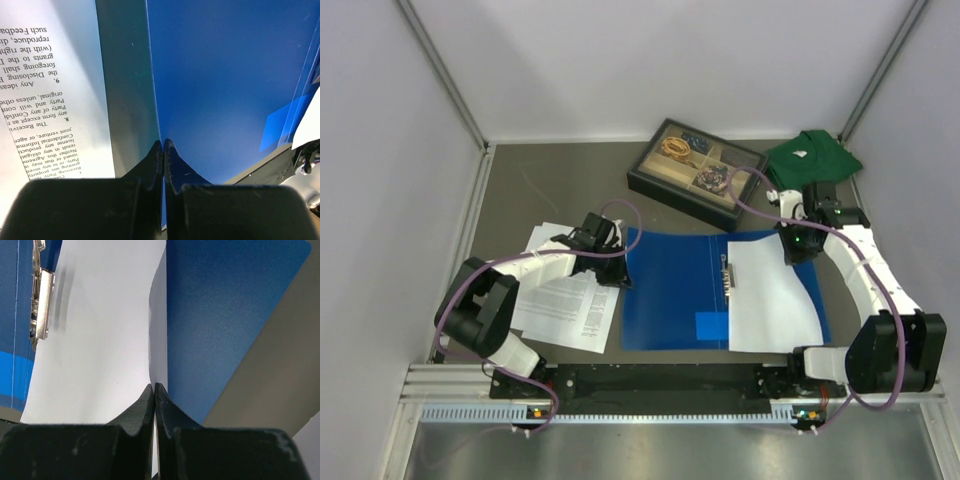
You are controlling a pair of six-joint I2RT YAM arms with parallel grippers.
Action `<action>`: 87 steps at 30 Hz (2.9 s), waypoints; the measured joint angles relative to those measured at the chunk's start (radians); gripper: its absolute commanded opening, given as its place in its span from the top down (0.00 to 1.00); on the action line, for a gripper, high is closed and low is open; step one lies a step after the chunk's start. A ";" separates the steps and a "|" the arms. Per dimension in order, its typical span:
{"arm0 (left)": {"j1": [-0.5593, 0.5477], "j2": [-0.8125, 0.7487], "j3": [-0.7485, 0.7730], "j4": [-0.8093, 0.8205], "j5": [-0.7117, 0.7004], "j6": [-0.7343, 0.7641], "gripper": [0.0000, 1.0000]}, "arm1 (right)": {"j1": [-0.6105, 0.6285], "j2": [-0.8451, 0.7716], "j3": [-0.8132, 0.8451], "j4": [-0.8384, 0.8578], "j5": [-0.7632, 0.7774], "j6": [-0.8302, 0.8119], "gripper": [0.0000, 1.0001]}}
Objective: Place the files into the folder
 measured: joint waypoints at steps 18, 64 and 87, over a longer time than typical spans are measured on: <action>0.000 0.000 -0.005 0.010 0.001 0.021 1.00 | -0.006 0.044 0.000 0.075 -0.071 0.020 1.00; -0.005 -0.006 -0.020 0.021 0.011 -0.006 1.00 | -0.107 0.106 -0.033 0.176 -0.045 0.139 1.00; -0.018 -0.004 -0.020 0.023 0.012 -0.007 1.00 | -0.133 0.134 -0.032 0.200 -0.075 0.159 1.00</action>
